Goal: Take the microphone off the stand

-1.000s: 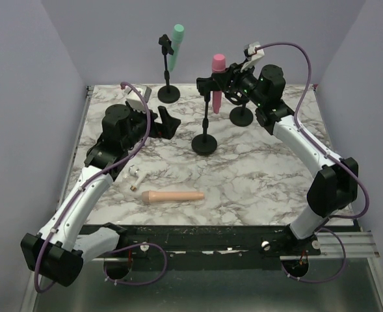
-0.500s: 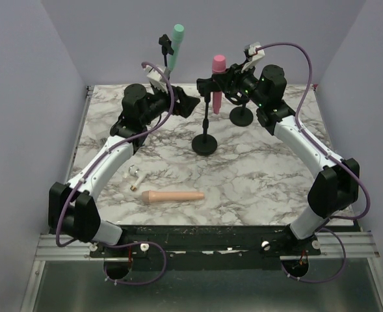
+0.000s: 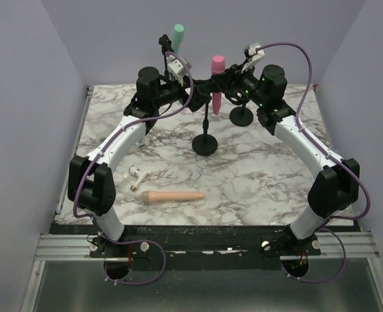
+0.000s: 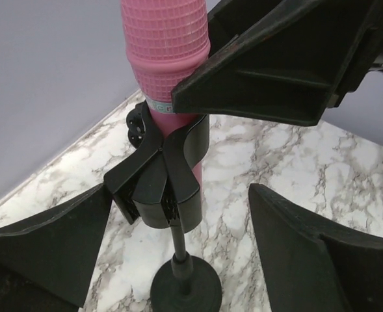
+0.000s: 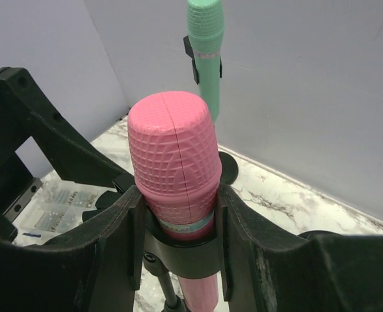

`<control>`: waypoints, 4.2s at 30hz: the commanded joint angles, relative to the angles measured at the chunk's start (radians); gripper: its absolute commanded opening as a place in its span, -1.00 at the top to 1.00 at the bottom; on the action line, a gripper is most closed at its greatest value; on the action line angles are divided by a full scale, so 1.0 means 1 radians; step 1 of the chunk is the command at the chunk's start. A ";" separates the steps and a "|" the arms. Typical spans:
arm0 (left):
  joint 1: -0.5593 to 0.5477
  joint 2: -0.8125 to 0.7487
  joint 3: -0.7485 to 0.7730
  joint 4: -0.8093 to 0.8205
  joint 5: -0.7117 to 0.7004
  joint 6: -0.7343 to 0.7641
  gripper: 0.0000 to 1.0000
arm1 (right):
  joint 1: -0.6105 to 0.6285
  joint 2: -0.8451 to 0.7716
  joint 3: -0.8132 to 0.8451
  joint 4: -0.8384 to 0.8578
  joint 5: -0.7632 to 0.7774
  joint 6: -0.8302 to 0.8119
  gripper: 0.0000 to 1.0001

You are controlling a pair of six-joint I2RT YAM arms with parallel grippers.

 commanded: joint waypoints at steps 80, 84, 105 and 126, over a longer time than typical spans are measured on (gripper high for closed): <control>-0.002 0.000 0.455 -0.735 -0.335 -0.315 -0.97 | 0.009 -0.419 -0.181 -0.102 0.318 -0.178 0.99; -0.007 0.089 0.585 -0.787 -0.411 -0.364 -0.97 | 0.010 -0.432 -0.193 -0.096 0.318 -0.184 0.99; -0.050 0.192 0.278 -0.694 -0.532 -0.348 -0.97 | 0.009 -0.424 -0.227 -0.067 0.277 -0.173 0.99; -0.048 0.146 -0.074 -0.515 -0.581 -0.386 -0.96 | 0.009 -0.408 -0.240 -0.063 0.267 -0.168 0.99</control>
